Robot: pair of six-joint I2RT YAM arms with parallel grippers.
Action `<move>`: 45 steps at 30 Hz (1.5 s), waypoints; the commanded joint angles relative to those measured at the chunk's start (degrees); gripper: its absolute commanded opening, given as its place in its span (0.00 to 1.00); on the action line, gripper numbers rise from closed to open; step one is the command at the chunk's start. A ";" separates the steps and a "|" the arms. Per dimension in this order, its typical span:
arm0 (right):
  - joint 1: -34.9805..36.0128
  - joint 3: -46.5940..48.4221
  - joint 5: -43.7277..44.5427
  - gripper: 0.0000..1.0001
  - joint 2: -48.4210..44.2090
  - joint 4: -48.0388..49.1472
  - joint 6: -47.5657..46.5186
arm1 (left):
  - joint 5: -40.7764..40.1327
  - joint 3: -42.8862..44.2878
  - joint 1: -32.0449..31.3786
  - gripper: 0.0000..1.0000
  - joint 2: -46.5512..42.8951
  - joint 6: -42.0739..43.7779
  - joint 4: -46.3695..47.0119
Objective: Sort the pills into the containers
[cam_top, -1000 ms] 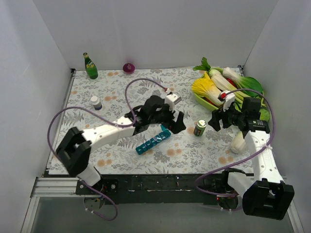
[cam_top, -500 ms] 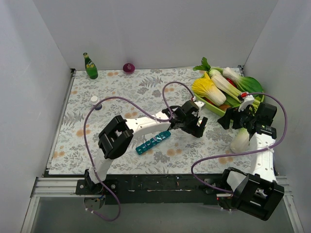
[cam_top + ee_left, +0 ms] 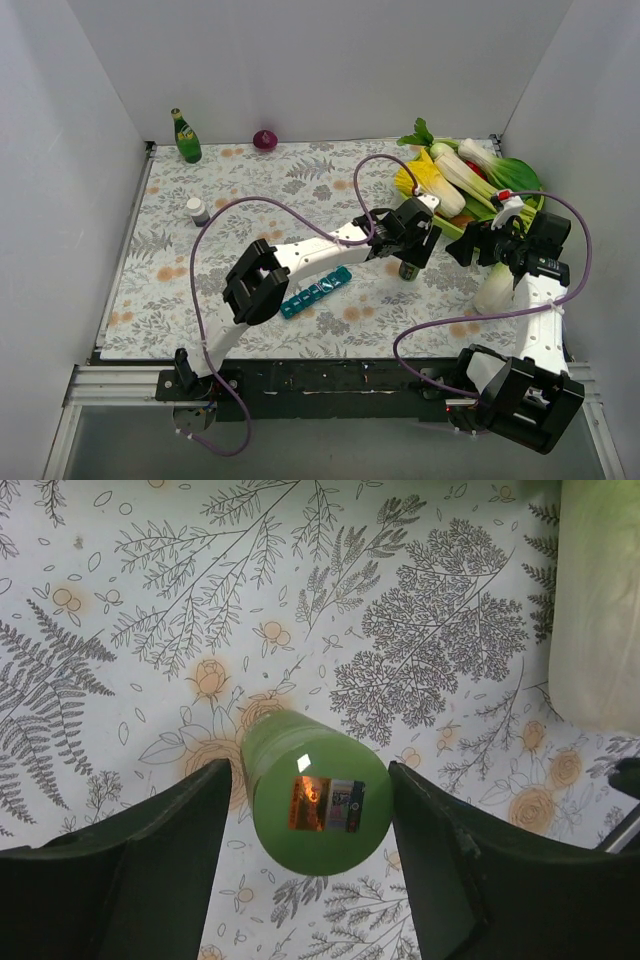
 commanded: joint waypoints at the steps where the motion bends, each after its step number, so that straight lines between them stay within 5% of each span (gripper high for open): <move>1: -0.54 -0.31 -1.77 0.81 -0.76 1.94 0.45 | -2.52 3.79 -0.62 0.61 1.82 2.35 -5.06; 4: -0.54 -0.22 -2.21 0.80 -0.41 1.94 0.45 | -3.13 4.58 -1.06 0.58 2.35 2.87 -5.85; 7: -0.54 -0.05 -2.48 0.81 -0.24 1.86 0.10 | -3.40 5.28 -1.06 0.42 2.35 3.14 -6.30; 8: -0.54 0.04 -2.65 0.81 -0.06 1.68 -0.25 | -3.57 5.46 -1.06 0.28 1.75 3.05 -6.30; 11: -0.54 0.92 -7.54 0.80 0.99 -2.26 -6.38 | -4.10 4.67 -1.06 0.16 -1.05 2.09 -6.03; 15: -0.45 3.90 -21.08 0.80 4.06 -19.01 -33.66 | 0.36 -3.48 0.87 0.07 -10.72 -1.77 -1.56; 16: -0.28 4.87 -22.85 0.81 5.29 -30.55 -50.44 | 2.03 -9.07 1.48 0.06 -13.18 -2.74 -0.07; 19: 0.86 7.77 -25.59 0.84 6.88 -46.60 -75.82 | 10.38 -22.60 4.56 0.03 -24.51 -6.52 6.26; 22: 4.45 9.01 -26.64 0.87 6.88 -49.38 -80.05 | 16.27 -32.04 6.50 0.03 -34.27 -10.38 12.50; 25: 11.83 7.96 -28.84 0.87 4.61 -43.35 -73.50 | 18.92 -41.63 6.94 0.02 -41.31 -15.03 17.69; 29: 24.81 3.48 -27.11 0.87 -2.51 -12.46 -29.68 | 17.70 -50.76 7.20 0.01 -47.03 -21.81 24.79; 30: 27.21 2.17 -25.08 0.88 -4.00 2.32 -23.00 | 17.26 -51.92 7.20 0.00 -47.82 -23.04 26.30; 37: 43.64 6.29 -8.81 0.88 2.13 3.78 -15.29 | 12.60 -54.92 7.20 0.00 -50.47 -29.55 32.72; 45: 46.48 2.07 -4.06 0.87 1.78 7.56 -11.86 | 9.43 -55.54 7.20 0.00 -52.40 -32.19 34.66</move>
